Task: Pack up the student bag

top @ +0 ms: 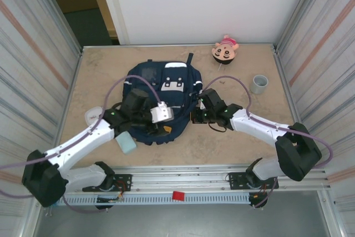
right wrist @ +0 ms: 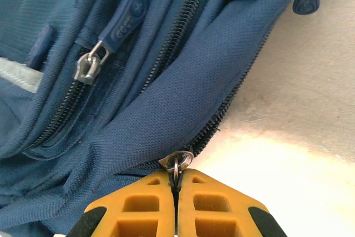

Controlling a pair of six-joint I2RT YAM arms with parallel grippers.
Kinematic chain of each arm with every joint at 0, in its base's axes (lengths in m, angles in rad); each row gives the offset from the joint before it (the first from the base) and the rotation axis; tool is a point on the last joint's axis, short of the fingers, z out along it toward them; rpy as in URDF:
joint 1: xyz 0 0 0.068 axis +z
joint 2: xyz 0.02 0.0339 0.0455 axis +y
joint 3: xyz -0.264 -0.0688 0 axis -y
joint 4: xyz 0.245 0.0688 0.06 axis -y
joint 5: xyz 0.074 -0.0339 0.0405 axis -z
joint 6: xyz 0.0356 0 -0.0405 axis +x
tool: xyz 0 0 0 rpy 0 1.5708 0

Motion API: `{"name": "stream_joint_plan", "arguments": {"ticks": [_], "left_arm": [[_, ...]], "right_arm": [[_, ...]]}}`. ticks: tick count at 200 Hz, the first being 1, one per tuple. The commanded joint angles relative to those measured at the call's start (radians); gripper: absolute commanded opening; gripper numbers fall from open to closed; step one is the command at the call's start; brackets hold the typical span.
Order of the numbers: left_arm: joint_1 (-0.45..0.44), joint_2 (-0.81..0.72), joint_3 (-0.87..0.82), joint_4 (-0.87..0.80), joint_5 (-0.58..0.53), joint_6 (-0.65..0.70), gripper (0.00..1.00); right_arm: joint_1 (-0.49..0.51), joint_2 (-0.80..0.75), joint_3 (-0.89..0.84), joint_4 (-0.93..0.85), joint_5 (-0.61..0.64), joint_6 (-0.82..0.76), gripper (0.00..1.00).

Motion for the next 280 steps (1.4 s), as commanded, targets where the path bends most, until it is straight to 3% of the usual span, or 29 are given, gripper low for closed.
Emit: {"name": "stream_joint_plan", "arguments": {"ticks": [1,16,27,52,69,81,135,170,179,196,211,239,261,280], "left_arm": [[-0.034,0.107,0.05,0.072,-0.169,-0.102,0.77],[-0.051,0.176,0.063,0.103,-0.243,-0.136,0.74],[-0.053,0.208,0.062,0.136,-0.279,-0.151,0.67],[-0.053,0.213,0.053,0.152,-0.253,-0.127,0.39],[-0.051,0.158,0.028,0.148,-0.196,-0.088,0.11],[-0.046,0.105,-0.002,0.146,-0.137,-0.055,0.03],[0.027,-0.088,-0.056,0.035,0.081,0.04,0.0],[0.036,-0.129,-0.092,0.064,0.097,0.033,0.0],[0.037,-0.128,-0.088,0.069,0.092,0.023,0.1],[0.045,-0.137,-0.07,0.046,0.087,0.023,0.47],[0.101,-0.151,-0.044,-0.022,0.148,0.067,0.67],[0.253,-0.142,-0.008,-0.147,0.197,0.204,0.75],[0.237,-0.08,0.001,-0.189,0.091,0.341,0.79],[0.214,-0.015,0.005,-0.155,0.071,0.391,0.81]], "right_arm": [[0.02,-0.032,0.046,0.015,0.02,-0.019,0.0],[0.025,-0.032,0.048,0.017,0.019,-0.019,0.0],[0.026,-0.036,0.045,0.017,0.02,-0.016,0.0],[0.017,-0.053,0.022,0.017,0.032,0.0,0.0],[-0.014,-0.054,-0.002,0.014,0.041,0.021,0.0],[-0.056,-0.046,-0.019,0.015,0.044,0.043,0.0],[-0.251,0.053,0.042,0.046,-0.013,-0.02,0.0],[-0.315,0.132,0.128,0.042,-0.071,-0.063,0.0],[-0.314,0.125,0.132,0.044,-0.082,-0.069,0.05],[-0.312,0.079,0.116,0.047,-0.124,-0.074,0.28],[-0.302,0.008,0.08,0.037,-0.132,-0.068,0.42],[-0.246,-0.143,-0.036,0.074,-0.129,0.02,0.46],[-0.176,-0.192,-0.097,0.098,-0.125,0.081,0.48],[-0.122,-0.203,-0.115,0.095,-0.096,0.11,0.48]]}}
